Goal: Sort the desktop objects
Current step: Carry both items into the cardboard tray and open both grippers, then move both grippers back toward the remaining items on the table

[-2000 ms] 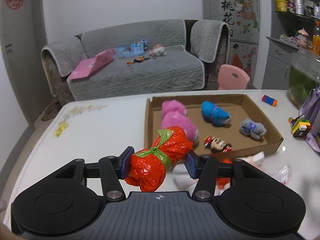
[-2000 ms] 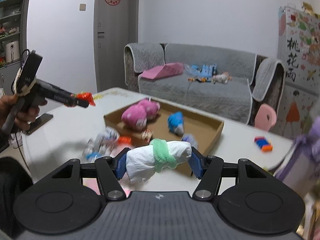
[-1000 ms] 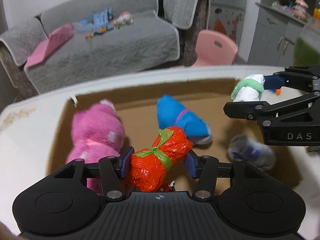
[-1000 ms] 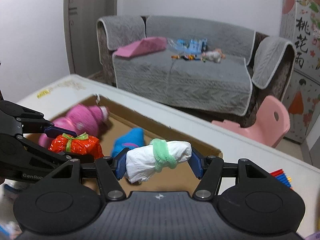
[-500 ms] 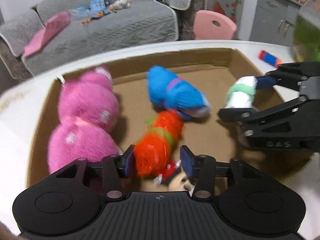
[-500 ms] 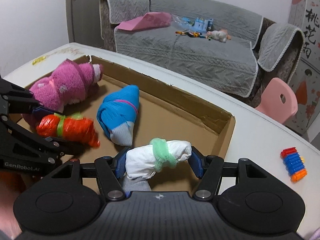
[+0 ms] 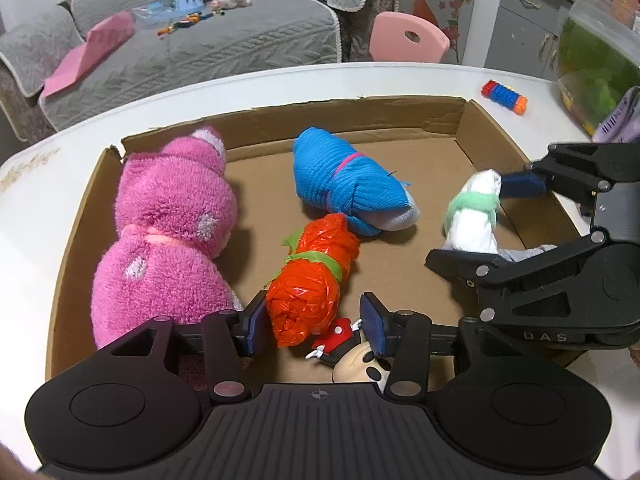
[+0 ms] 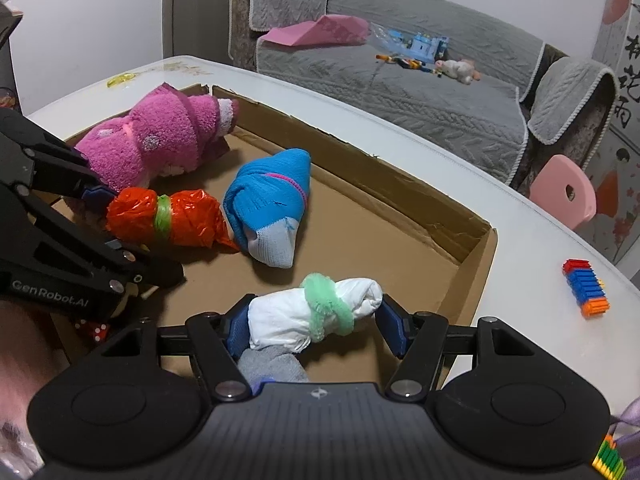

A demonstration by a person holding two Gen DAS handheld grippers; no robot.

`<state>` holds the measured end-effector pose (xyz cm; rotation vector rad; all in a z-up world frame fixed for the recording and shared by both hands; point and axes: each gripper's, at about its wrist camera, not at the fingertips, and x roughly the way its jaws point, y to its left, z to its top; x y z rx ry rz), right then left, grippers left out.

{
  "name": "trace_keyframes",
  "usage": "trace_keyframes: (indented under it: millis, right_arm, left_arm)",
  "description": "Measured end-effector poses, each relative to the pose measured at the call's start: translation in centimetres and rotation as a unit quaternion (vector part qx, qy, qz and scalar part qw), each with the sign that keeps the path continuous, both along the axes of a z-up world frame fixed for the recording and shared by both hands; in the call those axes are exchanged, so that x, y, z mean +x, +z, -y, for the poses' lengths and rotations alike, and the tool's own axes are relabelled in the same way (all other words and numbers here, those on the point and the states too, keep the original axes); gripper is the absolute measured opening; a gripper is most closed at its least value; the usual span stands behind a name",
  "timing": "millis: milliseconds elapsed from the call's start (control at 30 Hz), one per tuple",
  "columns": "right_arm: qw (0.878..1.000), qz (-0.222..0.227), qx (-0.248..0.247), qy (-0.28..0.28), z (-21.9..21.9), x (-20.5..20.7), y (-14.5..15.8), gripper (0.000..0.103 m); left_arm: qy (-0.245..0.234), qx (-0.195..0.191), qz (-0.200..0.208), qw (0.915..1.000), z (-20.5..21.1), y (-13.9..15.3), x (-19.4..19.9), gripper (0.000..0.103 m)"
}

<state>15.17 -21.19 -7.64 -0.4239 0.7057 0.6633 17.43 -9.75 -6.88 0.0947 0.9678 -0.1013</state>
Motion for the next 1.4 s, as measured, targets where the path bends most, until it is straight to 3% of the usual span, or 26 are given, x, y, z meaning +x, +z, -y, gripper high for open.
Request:
trace_keyframes:
  millis: [67, 100, 133, 333, 467, 567, 700, 900, 1200, 1400]
  right_arm:
    - [1.000, 0.018, 0.008, -0.003, 0.0, -0.1, 0.7, 0.071]
    - [1.000, 0.026, 0.015, -0.006, 0.1, 0.0, 1.2, 0.080]
    - [0.999, 0.035, 0.020, -0.010, 0.3, -0.1, 1.7, 0.082]
    - [0.995, 0.073, 0.060, -0.027, 2.0, -1.6, 5.5, 0.082]
    - [0.991, 0.098, 0.088, -0.023, 3.8, -5.7, 6.6, 0.086]
    - [0.988, 0.109, 0.106, -0.009, 4.7, -9.9, 6.0, 0.089]
    - [0.987, 0.087, 0.136, 0.014, 5.0, -14.3, 4.3, 0.090]
    - [0.987, 0.045, 0.155, 0.011, 4.1, -16.8, 1.3, 0.090]
    - [0.994, 0.044, 0.100, 0.018, 4.1, -16.0, -0.1, 0.085]
    - [0.997, 0.027, 0.068, 0.024, 3.6, -15.0, -1.5, 0.076]
  left_arm:
    - [-0.002, -0.011, 0.006, 0.9999, -0.1, 0.7, -0.4, 0.060]
    - [-0.001, -0.014, 0.011, 0.9998, -0.2, 1.2, -0.6, 0.066]
    - [0.000, -0.014, 0.021, 0.9997, -0.5, 1.9, -0.9, 0.077]
    - [-0.001, -0.006, 0.095, 0.9955, -1.8, 6.4, -4.7, 0.084]
    - [0.001, 0.004, 0.144, 0.9896, -4.0, 8.4, -9.3, 0.091]
    - [0.014, 0.008, 0.166, 0.9860, -6.1, 8.3, -12.9, 0.099]
    - [0.030, 0.029, 0.159, 0.9863, -8.0, 5.8, -16.2, 0.100]
    - [0.033, 0.011, 0.114, 0.9929, -9.4, 2.2, -19.1, 0.100]
    - [-0.025, -0.003, 0.106, 0.9940, -7.9, 1.0, -21.1, 0.100]
    - [0.006, -0.001, 0.080, 0.9968, -9.0, -0.4, -18.9, 0.100]
